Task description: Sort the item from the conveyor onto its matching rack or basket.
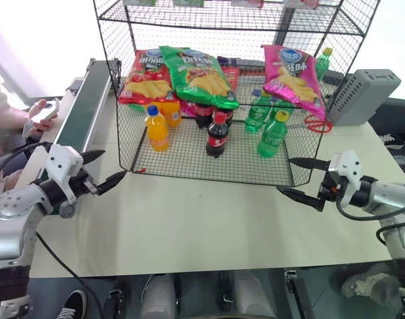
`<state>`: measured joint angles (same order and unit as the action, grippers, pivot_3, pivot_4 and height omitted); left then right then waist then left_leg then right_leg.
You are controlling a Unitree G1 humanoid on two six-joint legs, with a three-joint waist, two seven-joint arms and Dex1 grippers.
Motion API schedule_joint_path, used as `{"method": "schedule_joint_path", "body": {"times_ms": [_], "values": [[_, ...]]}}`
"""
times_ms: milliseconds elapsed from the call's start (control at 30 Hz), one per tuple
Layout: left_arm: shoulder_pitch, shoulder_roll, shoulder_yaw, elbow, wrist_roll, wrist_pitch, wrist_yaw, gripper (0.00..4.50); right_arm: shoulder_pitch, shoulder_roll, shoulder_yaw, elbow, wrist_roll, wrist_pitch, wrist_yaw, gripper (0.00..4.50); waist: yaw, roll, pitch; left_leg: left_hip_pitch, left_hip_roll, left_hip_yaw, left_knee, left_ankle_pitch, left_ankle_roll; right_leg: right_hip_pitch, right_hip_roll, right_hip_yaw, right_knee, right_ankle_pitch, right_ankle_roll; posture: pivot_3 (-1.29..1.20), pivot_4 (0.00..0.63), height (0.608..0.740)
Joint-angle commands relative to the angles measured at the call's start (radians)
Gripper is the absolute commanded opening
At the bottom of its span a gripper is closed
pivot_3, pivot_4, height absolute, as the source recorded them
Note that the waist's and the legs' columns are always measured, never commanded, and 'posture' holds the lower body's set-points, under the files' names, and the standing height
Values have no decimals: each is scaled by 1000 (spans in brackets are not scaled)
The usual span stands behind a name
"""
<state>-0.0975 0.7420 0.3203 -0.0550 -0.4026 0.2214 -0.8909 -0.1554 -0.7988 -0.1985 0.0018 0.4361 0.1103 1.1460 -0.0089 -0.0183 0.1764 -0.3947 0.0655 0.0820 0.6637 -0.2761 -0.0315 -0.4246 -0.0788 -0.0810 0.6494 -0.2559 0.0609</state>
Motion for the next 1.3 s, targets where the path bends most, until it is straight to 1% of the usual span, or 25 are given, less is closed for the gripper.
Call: {"method": "schedule_joint_path", "body": {"times_ms": [33,100,400,833,1300], "values": [[-32,5,-2,4,8,-33,3,4500,-37,2,-5,12,-2,-29,5,4386,0,0,0,0,0,0,0,0,0,0,0,0,0,0,0,0,150,740],[-41,1,-2,4,3,-37,7,4500,-44,5,0,18,-3,-31,7,4386,0,0,0,0,0,0,0,0,0,0,0,0,0,0,0,0,150,740],[16,-20,-12,-31,-2,-46,9,4500,-57,0,12,31,-15,-49,18,4386,-1,0,0,0,0,0,0,0,0,0,0,0,0,0,0,0,150,740],[-31,8,-23,28,12,-66,-21,4500,-48,15,19,36,-35,-80,7,4386,0,0,0,0,0,0,0,0,0,0,0,0,1,0,0,0,150,740],[-16,9,-26,31,33,-85,-35,4500,-68,8,32,56,-49,-94,27,4386,-1,0,0,0,0,0,0,0,0,0,0,0,1,0,0,0,150,740]]}}
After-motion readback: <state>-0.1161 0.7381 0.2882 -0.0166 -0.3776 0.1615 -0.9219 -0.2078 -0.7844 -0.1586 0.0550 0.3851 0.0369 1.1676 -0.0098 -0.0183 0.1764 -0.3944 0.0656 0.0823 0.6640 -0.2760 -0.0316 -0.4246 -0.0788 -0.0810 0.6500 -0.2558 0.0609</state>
